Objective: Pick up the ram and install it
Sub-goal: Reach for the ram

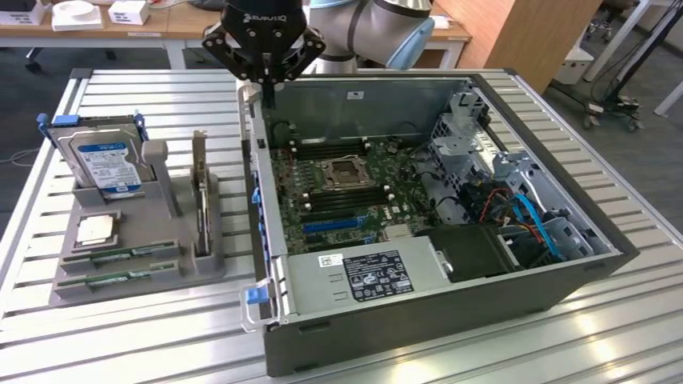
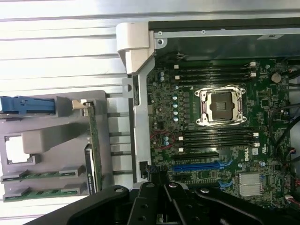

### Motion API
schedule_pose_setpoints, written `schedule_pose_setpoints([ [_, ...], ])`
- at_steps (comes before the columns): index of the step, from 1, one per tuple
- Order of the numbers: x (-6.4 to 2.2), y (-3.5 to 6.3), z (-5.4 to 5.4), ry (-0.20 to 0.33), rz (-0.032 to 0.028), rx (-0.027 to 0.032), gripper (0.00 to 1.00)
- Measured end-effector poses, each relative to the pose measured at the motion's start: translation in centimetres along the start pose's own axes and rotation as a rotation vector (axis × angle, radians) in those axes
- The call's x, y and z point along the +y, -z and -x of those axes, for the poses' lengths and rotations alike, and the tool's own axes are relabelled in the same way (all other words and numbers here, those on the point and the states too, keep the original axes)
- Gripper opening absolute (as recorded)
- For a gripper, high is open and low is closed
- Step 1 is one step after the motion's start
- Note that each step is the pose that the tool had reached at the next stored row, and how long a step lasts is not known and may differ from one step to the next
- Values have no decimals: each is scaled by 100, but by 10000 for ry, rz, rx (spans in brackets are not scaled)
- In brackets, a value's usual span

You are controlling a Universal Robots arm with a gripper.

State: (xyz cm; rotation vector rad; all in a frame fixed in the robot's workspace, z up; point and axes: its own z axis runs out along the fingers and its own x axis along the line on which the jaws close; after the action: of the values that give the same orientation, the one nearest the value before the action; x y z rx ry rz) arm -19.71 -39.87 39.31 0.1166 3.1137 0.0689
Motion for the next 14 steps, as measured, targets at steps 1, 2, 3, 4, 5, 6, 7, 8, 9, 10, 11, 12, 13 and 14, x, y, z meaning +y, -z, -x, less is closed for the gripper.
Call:
schedule_pose_setpoints([
  [1,-2,1,-24,-1,-1,0,10],
  [2,-4,1,-52,1,-1,0,10],
  [3,-6,2,-81,1,-1,0,10],
  [4,-9,2,-112,2,0,-1,10],
  [5,-11,3,-142,1,0,-1,10],
  [6,-13,4,-172,0,0,0,10],
  [7,-15,4,-199,0,0,-1,10],
  [8,-17,5,-229,0,0,-1,10],
  [9,-19,6,-258,1,0,0,10],
  [10,-22,6,-290,1,-1,0,10],
  [11,-24,7,-320,1,0,-1,10],
  [12,-26,7,-348,0,0,-1,10],
  [13,-28,7,-375,-1,0,-1,10],
  [14,-30,7,-400,0,0,-1,10],
])
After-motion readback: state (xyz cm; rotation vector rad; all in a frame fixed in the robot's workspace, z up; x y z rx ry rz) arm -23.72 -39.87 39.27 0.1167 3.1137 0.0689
